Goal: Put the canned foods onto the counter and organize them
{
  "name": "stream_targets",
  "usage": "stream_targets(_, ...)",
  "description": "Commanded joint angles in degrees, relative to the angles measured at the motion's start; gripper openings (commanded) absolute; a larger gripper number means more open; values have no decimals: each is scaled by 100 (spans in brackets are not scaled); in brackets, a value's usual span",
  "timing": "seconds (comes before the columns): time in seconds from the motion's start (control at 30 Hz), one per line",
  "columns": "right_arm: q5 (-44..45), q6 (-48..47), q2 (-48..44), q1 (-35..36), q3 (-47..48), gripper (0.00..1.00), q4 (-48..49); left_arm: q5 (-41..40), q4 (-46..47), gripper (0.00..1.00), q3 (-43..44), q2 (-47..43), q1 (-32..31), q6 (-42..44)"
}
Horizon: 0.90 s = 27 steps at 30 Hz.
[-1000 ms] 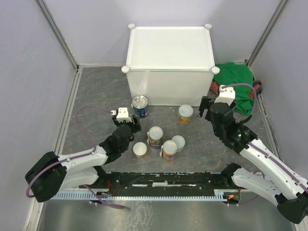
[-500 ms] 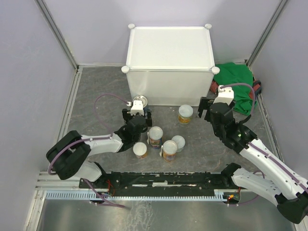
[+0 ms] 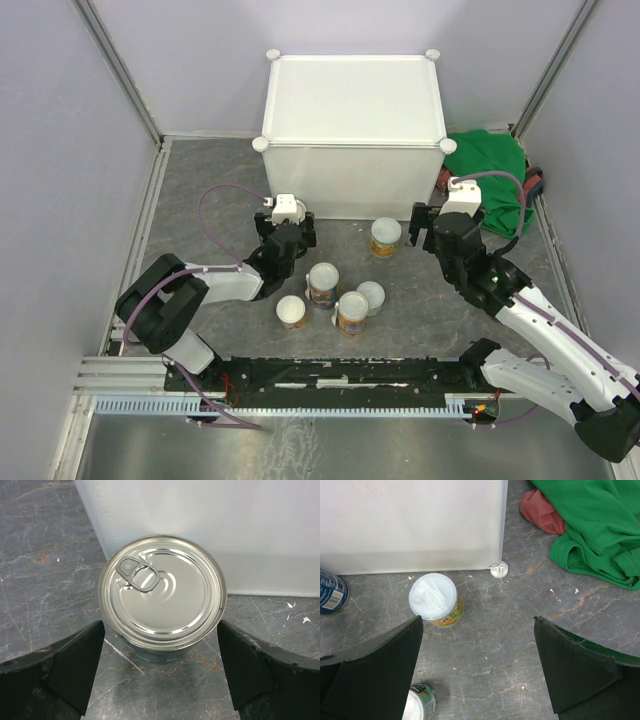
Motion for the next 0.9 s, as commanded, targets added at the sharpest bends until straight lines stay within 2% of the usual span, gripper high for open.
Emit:
stream_targets(0.0,-17,-124,-25,15,112,99,226,200,774,99,236,245,37,494)
stream_targets(0.5,-36,-195,12,11,40,99,305,115,1696,99,441,881,252,900)
stream_targets(0.87,-79,-205,122,15,8,99,412,29,1928,98,616,1235,380,893)
